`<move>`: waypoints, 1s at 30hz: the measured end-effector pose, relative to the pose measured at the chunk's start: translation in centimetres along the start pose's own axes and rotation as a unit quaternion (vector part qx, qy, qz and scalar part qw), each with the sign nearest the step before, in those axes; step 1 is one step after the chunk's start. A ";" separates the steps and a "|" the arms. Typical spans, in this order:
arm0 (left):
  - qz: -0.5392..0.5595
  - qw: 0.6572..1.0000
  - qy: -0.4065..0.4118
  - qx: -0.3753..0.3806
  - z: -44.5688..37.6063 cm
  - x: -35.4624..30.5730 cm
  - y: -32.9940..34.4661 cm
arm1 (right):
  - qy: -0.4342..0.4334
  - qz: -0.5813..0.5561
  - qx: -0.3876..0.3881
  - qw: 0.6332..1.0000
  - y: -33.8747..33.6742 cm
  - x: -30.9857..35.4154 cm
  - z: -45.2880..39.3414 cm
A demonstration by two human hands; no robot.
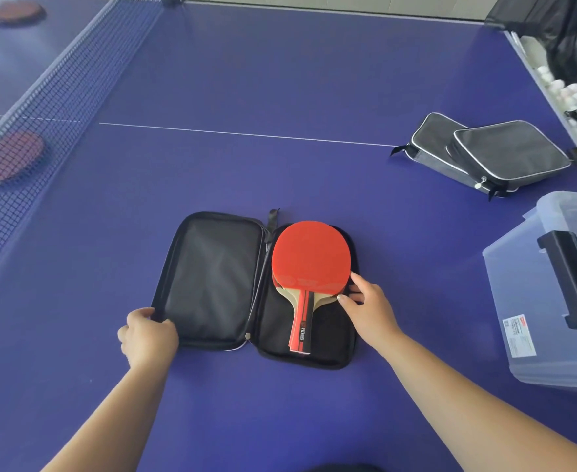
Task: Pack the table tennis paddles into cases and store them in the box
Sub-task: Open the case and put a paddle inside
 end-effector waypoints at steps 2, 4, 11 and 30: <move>0.033 0.999 0.007 0.000 -0.2 0.4 -0.2 | 0.001 0.005 0.001 1.000 0.0 0.0 0.0; 0.075 0.997 -0.006 -0.001 -0.4 0.6 -0.8 | 0.004 0.007 0.004 1.000 -0.1 0.0 0.0; 0.152 0.976 0.148 -0.040 4.7 -5.1 -3.0 | -0.030 -0.036 -0.132 0.990 -0.6 1.9 1.7; 0.027 0.943 0.273 0.190 6.8 -8.8 6.8 | 0.068 -0.110 -0.078 0.989 -3.1 2.9 2.4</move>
Point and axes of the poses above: each hand's wrist, its own z-axis away from the middle knuckle, its own y-axis out of the palm, x = y × z, the point moved 3 cm from there along -z, towards the middle knuckle, and after that the axes turned 12 degrees about y, right-handed, at the moved point
